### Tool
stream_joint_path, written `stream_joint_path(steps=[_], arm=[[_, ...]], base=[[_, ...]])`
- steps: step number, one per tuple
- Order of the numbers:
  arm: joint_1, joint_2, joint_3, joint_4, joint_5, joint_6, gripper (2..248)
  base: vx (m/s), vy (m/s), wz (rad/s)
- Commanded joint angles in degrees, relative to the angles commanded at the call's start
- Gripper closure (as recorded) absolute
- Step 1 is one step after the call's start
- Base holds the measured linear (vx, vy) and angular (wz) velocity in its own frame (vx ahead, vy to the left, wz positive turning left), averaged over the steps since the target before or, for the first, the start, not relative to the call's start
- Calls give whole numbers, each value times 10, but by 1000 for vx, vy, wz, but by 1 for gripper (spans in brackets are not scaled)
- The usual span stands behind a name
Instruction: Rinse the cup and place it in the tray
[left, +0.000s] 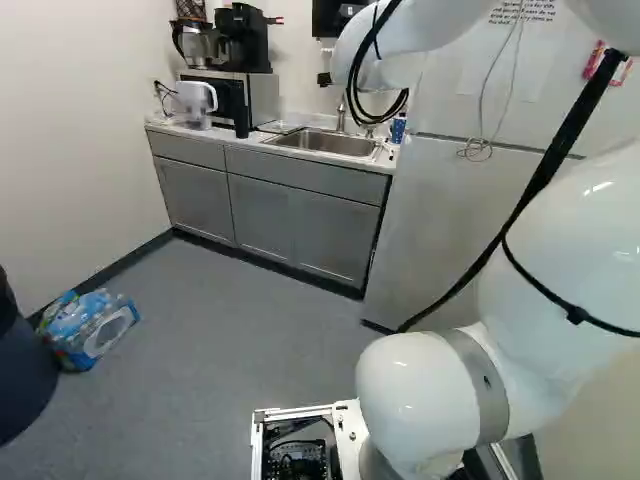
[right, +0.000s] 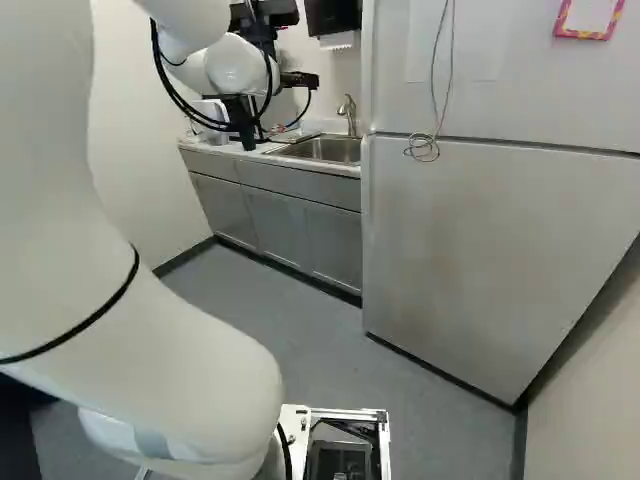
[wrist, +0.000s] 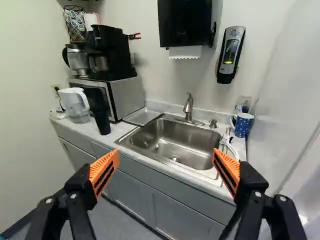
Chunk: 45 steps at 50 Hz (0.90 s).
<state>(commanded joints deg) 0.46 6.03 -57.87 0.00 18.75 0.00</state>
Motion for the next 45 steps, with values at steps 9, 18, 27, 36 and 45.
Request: stream_joint_path(steps=[9,18,27,36,45], arm=[[0,0,0,0,0,0,3],[0,0,0,0,0,0,3],[0,0,0,0,0,0,3],[0,0,0,0,0,0,3],[0,0,0,0,0,0,3]], base=[[32,31,-5],[40,39,-9],[49,42,-7],[46,37,-7],[69,44,-54]])
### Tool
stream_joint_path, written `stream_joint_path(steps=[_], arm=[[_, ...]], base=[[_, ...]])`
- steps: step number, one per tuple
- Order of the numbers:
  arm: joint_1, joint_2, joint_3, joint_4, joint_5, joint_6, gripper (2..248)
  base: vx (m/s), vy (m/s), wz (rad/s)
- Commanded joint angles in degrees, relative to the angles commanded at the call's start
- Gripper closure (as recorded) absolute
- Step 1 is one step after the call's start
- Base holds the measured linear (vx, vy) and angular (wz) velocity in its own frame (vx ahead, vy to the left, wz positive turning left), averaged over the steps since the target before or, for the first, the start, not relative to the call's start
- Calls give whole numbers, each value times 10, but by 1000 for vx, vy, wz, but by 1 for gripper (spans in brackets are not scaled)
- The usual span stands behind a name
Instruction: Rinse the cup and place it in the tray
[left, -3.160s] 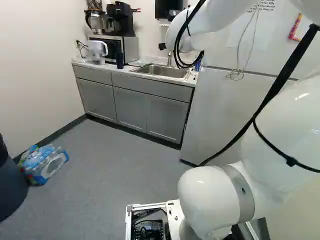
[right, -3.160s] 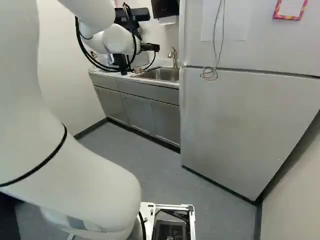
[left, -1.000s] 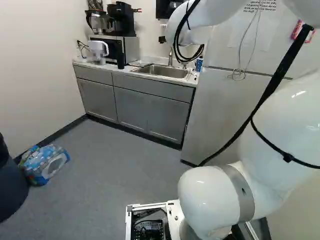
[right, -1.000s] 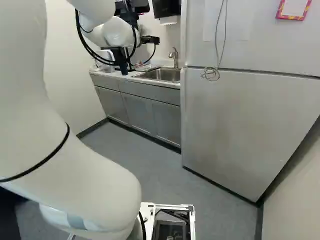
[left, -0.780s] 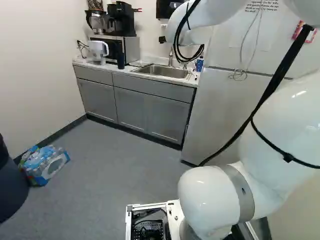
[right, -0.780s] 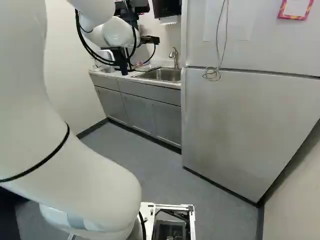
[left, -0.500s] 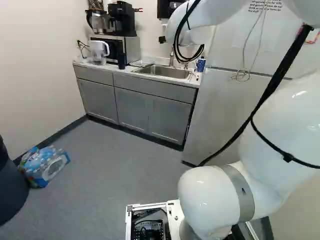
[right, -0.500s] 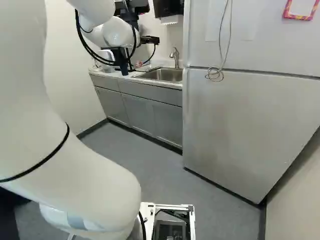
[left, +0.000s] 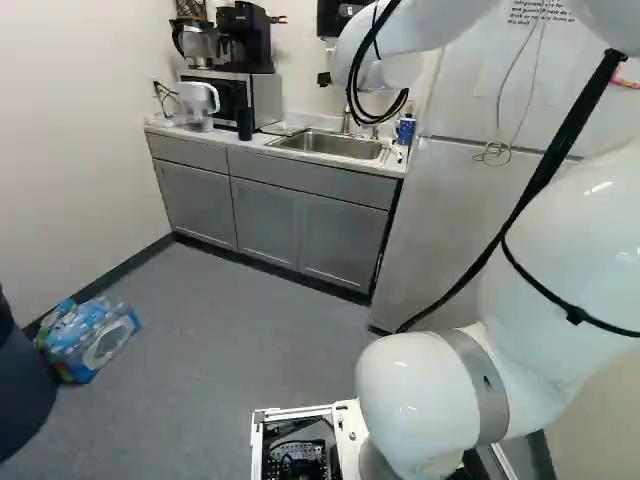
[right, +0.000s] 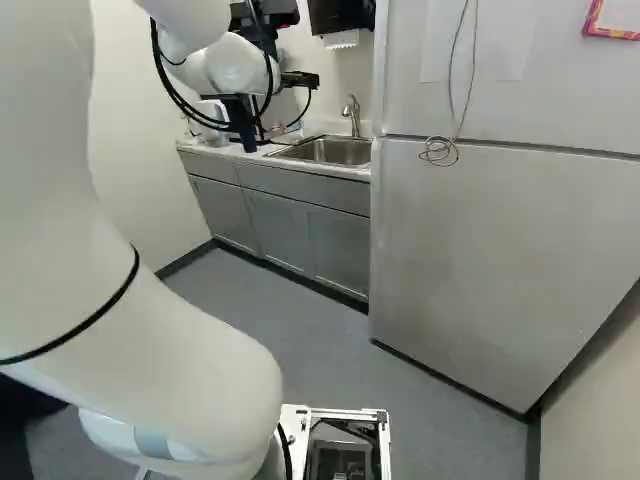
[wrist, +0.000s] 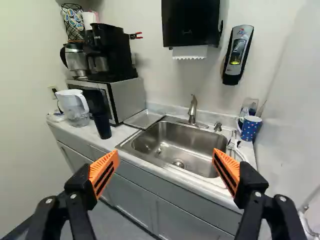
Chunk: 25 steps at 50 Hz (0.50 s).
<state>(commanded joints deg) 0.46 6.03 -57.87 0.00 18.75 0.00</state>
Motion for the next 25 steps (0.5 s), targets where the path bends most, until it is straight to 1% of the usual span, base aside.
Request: stream_joint_path(steps=[25], arm=[[0,0,0,0,0,0,3]], base=[[53,15,-116]])
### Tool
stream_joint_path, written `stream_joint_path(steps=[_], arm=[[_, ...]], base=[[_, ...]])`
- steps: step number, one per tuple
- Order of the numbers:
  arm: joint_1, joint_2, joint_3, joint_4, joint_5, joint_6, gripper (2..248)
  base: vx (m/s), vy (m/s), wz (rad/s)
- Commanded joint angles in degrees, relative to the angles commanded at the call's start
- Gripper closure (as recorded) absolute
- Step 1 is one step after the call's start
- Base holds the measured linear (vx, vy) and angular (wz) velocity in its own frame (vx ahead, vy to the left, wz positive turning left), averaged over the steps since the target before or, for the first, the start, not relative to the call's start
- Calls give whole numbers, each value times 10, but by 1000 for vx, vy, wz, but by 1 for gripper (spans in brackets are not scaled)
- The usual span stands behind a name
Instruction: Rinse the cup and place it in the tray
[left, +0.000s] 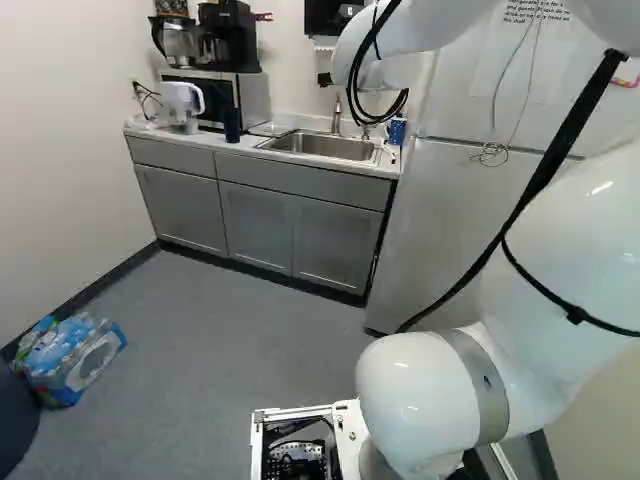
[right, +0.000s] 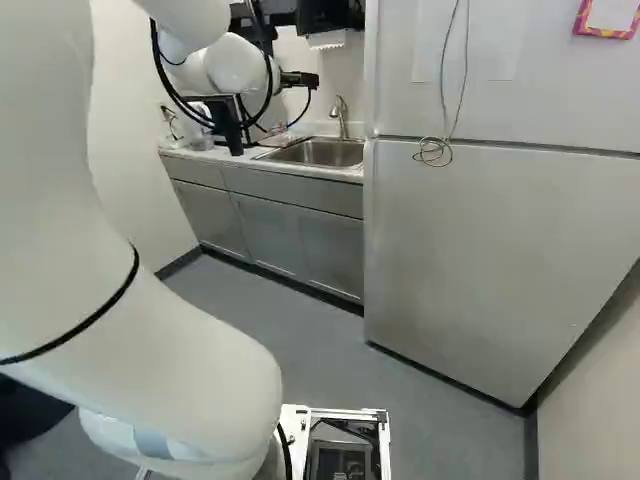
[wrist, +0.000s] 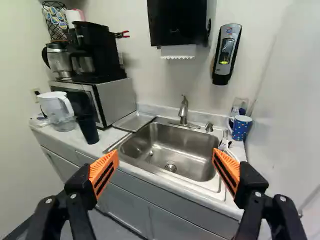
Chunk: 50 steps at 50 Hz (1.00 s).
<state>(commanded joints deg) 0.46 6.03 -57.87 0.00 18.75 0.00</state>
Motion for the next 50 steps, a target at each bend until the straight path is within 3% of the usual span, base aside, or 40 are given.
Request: stream_joint_path(steps=[50], arm=[[0,0,0,0,0,0,3]], base=[[50,37,-30]])
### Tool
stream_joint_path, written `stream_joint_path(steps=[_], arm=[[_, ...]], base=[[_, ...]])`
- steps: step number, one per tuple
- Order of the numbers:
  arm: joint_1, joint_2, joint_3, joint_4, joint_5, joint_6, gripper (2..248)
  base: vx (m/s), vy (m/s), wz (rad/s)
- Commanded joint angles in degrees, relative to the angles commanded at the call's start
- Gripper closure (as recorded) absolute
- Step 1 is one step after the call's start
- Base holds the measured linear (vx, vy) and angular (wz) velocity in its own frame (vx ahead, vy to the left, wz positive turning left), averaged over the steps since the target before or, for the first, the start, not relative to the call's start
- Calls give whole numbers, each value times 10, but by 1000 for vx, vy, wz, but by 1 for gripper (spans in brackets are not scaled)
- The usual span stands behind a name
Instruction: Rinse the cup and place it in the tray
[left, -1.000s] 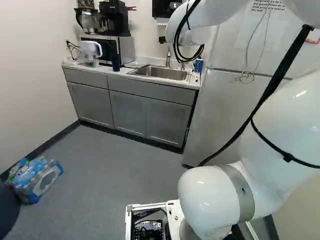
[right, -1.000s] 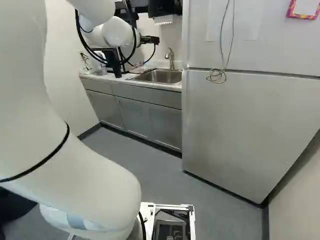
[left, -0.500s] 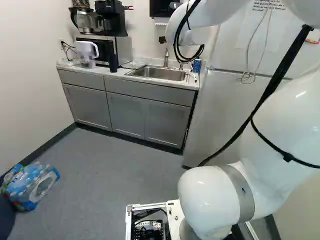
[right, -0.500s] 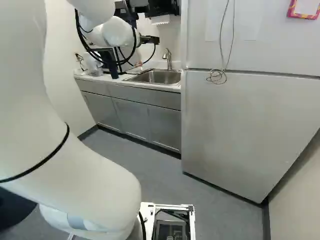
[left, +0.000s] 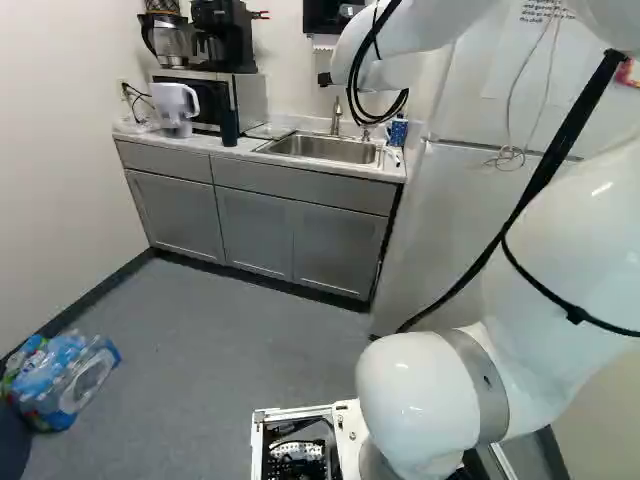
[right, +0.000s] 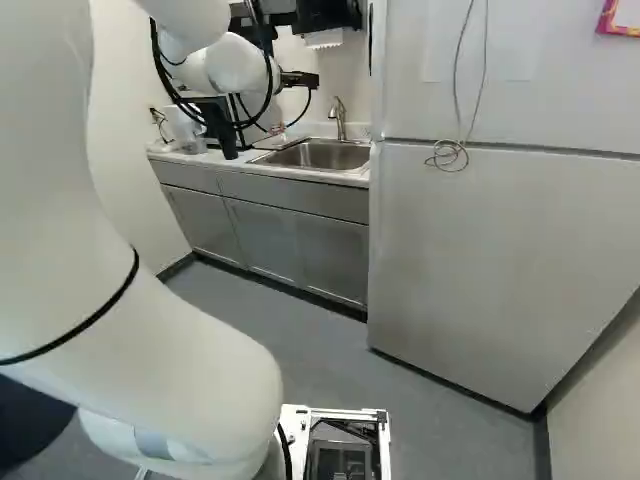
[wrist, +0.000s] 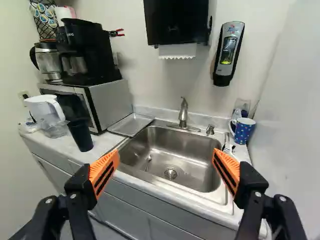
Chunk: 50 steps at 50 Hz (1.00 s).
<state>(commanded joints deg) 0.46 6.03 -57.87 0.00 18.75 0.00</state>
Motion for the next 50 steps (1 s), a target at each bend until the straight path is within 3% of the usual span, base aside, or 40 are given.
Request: stream_joint_path(steps=[50], arm=[[0,0,0,0,0,0,3]], base=[[101,74,-15]])
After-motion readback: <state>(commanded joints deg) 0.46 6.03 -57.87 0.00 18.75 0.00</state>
